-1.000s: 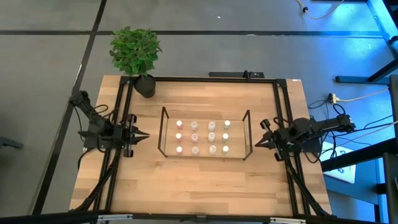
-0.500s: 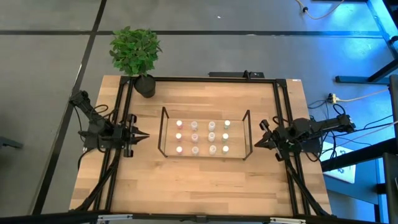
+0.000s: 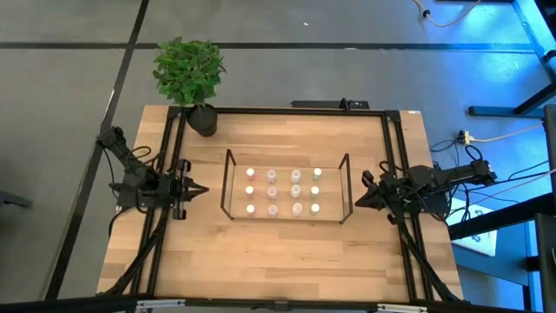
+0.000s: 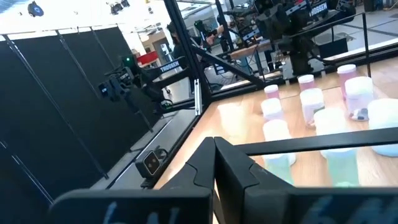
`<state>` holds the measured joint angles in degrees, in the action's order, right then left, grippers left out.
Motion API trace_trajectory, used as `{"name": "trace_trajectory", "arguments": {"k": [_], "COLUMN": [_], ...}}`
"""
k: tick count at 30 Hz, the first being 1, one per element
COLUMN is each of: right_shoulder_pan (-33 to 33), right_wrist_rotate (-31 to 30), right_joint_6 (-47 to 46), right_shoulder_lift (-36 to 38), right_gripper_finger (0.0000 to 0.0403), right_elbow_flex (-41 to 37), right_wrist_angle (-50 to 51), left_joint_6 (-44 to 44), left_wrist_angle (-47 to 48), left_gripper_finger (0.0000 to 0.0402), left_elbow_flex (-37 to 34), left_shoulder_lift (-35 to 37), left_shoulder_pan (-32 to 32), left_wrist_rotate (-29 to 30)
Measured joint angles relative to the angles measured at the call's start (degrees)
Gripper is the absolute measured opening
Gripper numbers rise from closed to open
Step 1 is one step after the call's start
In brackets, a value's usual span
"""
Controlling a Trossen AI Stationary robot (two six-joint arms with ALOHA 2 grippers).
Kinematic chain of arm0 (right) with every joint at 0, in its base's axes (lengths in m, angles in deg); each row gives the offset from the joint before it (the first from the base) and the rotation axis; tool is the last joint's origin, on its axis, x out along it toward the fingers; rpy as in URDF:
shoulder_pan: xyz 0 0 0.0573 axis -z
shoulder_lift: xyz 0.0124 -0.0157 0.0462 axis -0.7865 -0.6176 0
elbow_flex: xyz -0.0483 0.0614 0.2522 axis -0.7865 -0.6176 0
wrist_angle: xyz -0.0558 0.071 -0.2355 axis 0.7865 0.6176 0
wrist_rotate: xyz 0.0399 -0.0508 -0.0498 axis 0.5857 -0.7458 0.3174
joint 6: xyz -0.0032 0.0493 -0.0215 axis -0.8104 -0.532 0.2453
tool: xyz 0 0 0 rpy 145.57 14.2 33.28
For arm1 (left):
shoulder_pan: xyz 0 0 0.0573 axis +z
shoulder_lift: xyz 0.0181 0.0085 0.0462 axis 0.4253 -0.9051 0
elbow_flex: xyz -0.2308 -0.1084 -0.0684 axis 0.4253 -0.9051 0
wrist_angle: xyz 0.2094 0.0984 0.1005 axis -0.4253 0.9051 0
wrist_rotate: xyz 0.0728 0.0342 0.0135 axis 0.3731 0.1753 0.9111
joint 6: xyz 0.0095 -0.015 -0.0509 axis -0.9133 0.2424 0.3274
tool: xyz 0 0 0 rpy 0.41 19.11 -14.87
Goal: Pick and place medicine bottles onto shelf by color
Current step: Return to Home Position
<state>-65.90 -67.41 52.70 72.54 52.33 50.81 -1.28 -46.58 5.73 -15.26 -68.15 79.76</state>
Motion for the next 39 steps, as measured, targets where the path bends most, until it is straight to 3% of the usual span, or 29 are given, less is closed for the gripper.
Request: {"name": "trace_trajectory", "arguments": {"k": [16,39], "right_shoulder_pan": [0.00,0.00], "right_wrist_rotate": [0.00,0.00], "right_joint_6": [-0.06,-0.06], "right_shoulder_lift": [0.00,0.02], "right_gripper_finger": [0.0010,0.0010], "right_elbow_flex": [0.02,0.02], "right_wrist_angle": [0.00,-0.02], "left_joint_6": [0.00,0.02], "left_wrist_angle": [0.02,0.02], "left_gripper_finger": [0.0031,0.0001], "left_elbow_flex": [0.00,0.00], "left_shoulder_lift": [0.00,0.00], "left_shoulder_pan": [0.00,0.00], "left_wrist_rotate": [0.01,0.02]}}
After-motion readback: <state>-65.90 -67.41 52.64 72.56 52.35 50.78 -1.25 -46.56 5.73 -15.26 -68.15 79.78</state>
